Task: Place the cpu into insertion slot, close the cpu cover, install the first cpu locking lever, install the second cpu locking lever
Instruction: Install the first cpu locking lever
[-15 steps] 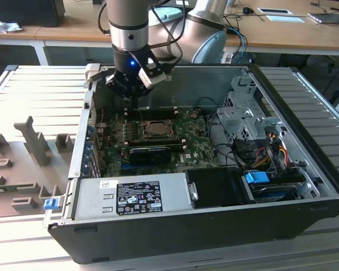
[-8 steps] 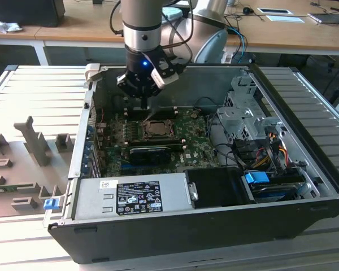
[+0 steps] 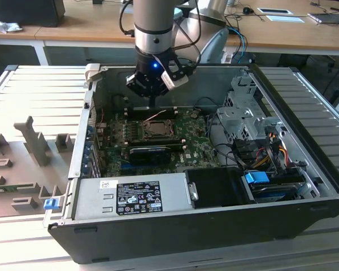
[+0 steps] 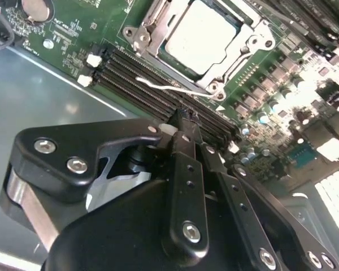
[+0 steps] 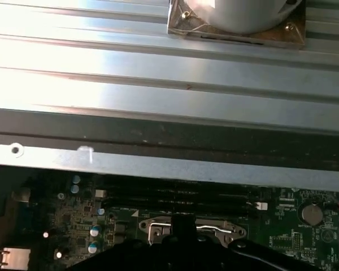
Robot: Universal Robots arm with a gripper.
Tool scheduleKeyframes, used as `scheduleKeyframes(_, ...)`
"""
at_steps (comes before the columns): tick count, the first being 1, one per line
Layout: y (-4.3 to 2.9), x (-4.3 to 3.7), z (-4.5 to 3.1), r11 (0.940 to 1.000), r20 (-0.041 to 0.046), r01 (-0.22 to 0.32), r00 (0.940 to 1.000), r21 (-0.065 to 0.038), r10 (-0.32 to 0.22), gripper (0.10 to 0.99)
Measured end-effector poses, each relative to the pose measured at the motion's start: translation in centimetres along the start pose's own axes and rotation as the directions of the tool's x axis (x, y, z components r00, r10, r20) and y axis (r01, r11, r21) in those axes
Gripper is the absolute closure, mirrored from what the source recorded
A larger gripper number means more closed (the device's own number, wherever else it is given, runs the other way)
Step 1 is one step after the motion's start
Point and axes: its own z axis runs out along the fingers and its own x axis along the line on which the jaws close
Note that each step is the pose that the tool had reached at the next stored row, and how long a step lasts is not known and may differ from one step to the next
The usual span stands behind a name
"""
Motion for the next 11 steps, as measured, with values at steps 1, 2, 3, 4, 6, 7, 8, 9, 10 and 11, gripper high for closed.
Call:
scheduleKeyframes(1, -0.04, -0.07, 0.30, 1.0000, 0.0001, -0.001, 1.0000, 0.000, 0.001, 0.980)
scheduleKeyframes(2, -0.07, -0.12, 0.47, 1.0000, 0.0002, -0.002, 1.0000, 0.000, 0.002, 0.980)
scheduleKeyframes(3, -0.10, -0.18, 0.65, 1.0000, 0.0002, -0.002, 1.0000, 0.000, 0.002, 0.980)
scheduleKeyframes(4, -0.13, -0.23, 0.84, 1.0000, 0.0002, -0.002, 1.0000, 0.000, 0.002, 0.980)
scheduleKeyframes(6, -0.17, -0.26, 1.12, 1.0000, 0.0002, -0.002, 1.0000, 0.000, 0.002, 0.980)
scheduleKeyframes(7, -0.18, -0.27, 1.19, 1.0000, 0.0002, -0.002, 1.0000, 0.000, 0.002, 0.980)
scheduleKeyframes(8, -0.19, -0.29, 1.26, 1.0000, 0.0002, -0.002, 1.0000, 0.000, 0.002, 0.980)
scheduleKeyframes(9, -0.19, -0.29, 1.29, 1.0000, 0.0001, -0.002, 1.0000, 0.000, 0.002, 0.980)
scheduleKeyframes(10, -0.20, -0.29, 1.32, 1.0000, 0.0002, -0.002, 1.0000, 0.000, 0.002, 0.980)
scheduleKeyframes(11, -0.20, -0.29, 1.37, 1.0000, 0.0001, -0.002, 1.0000, 0.000, 0.002, 0.980)
